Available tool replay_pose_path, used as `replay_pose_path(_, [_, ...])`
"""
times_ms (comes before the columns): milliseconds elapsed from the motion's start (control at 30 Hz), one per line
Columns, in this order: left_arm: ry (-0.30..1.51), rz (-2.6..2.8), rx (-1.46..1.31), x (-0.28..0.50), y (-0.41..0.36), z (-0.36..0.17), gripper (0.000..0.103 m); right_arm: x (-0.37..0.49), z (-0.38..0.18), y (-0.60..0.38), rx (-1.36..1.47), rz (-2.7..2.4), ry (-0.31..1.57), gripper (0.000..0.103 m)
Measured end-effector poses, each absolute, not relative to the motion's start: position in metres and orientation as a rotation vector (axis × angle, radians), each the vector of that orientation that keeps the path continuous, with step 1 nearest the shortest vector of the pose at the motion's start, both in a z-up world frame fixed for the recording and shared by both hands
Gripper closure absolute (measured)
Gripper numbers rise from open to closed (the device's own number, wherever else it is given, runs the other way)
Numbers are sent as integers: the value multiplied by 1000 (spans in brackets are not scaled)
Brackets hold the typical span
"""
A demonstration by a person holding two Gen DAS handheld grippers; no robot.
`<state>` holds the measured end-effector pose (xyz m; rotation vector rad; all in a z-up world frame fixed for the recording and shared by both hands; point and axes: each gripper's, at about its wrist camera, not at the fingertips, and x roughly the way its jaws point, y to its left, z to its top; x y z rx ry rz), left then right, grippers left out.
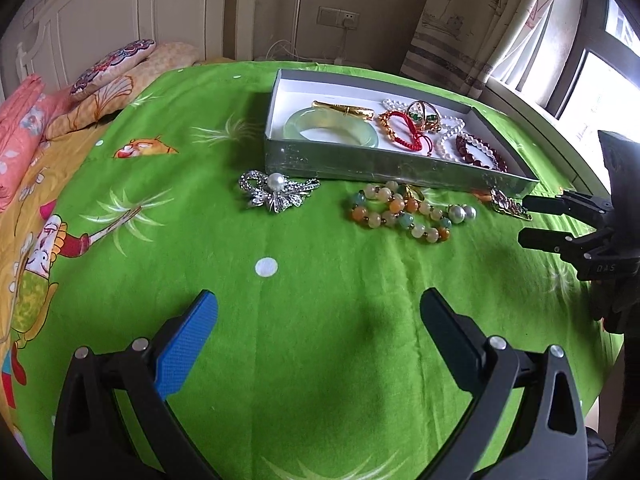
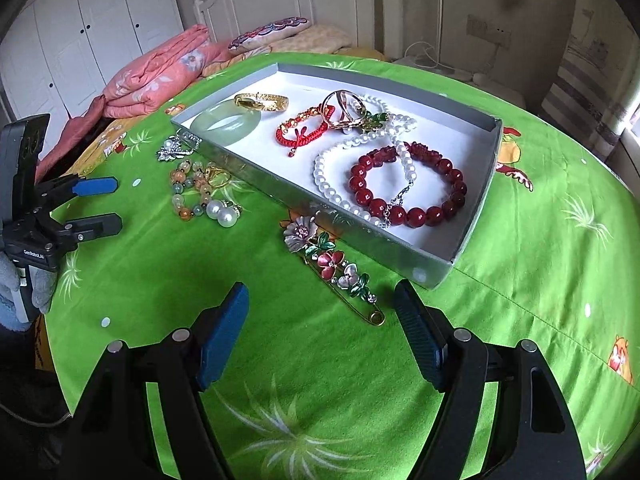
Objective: Organize jewelry
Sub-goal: 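Move the right gripper to the enamel flower brooch pin and close on it, then grasp the multicolour bead bracelet with the left gripper while the right lifts the brooch pin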
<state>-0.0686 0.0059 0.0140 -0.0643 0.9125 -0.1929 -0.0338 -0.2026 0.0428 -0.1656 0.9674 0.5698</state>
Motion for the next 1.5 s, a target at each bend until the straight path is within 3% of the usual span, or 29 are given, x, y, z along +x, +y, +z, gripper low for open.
replay_pose_path(267, [906, -199, -76, -68, 7, 14, 3, -59, 47, -183, -229, 695, 953, 42])
replay_pose_path(667, [902, -205, -90, -68, 7, 15, 3, -42, 42, -167, -241, 511, 922, 48])
replay_pose_path(767, [903, -204, -88, -68, 7, 15, 3, -46, 44, -164, -248, 517, 910, 60])
replay_pose_path(867, [905, -198, -79, -69, 6, 15, 3, -53, 44, -162, -260, 536, 895, 83])
replay_pose_path(900, [906, -197, -75, -68, 6, 15, 3, -56, 44, -161, -264, 531, 893, 86])
replay_pose_path(1367, [890, -221, -142, -47, -16, 33, 4, -87, 49, -169, -197, 491, 876, 86])
replay_pose_path(1500, [915, -212, -161, -20, -32, 34, 22, -87, 49, -170, -186, 501, 877, 86])
